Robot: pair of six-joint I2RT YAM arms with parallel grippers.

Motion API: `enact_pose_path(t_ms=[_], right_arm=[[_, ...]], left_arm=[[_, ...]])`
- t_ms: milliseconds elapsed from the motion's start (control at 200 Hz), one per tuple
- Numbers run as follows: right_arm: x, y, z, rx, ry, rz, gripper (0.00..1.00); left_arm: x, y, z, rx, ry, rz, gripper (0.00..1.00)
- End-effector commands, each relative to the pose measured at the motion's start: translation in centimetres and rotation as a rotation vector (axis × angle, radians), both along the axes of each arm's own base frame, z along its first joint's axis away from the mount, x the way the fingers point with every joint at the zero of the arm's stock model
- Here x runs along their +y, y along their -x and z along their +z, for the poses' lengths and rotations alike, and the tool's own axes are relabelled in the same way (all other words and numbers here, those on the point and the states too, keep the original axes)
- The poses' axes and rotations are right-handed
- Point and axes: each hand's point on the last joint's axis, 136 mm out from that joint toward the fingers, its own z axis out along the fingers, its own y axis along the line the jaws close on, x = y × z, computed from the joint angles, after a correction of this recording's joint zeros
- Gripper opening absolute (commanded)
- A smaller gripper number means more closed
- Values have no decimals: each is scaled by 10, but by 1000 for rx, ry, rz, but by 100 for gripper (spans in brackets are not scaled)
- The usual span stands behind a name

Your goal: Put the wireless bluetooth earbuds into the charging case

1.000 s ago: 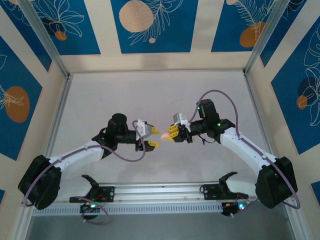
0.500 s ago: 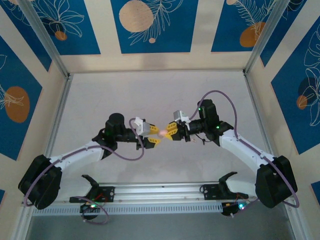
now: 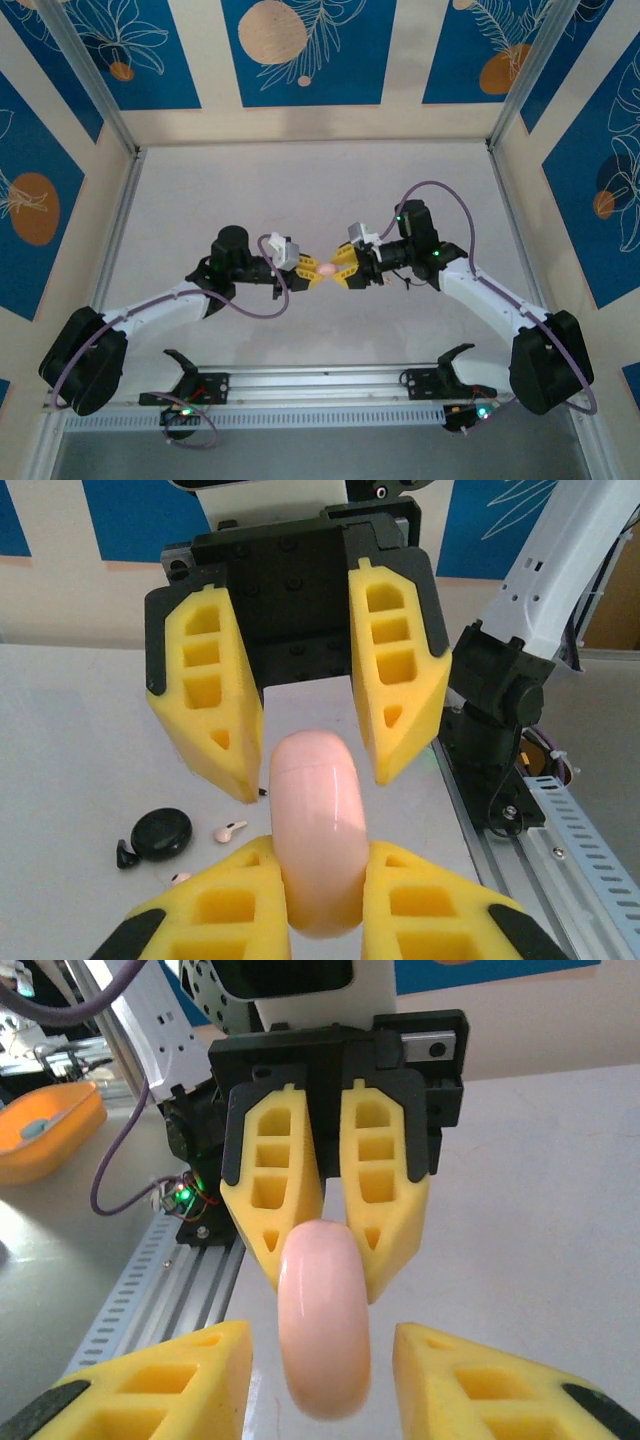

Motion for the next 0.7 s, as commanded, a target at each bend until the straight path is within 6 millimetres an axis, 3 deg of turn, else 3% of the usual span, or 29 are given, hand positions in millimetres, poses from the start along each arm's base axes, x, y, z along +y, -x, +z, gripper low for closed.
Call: enact_pose_path(t_ms=[0, 345, 530, 620, 695], right_arm=[[-6, 11, 13, 17, -34, 36, 44], [1, 11, 23, 19, -67, 83, 45], [5, 11, 26, 11, -78, 110, 33], [7, 11, 27, 6, -77, 115, 23], [7, 10, 27, -8, -61, 105, 17]], left_arm=[[-2, 5, 10, -38, 44, -44, 11], [-3, 7, 22, -37, 110, -60, 11], [-3, 7, 23, -30, 131, -60, 11], [-3, 7, 22, -26, 129, -62, 12], [-3, 6, 21, -29, 125, -51, 20]])
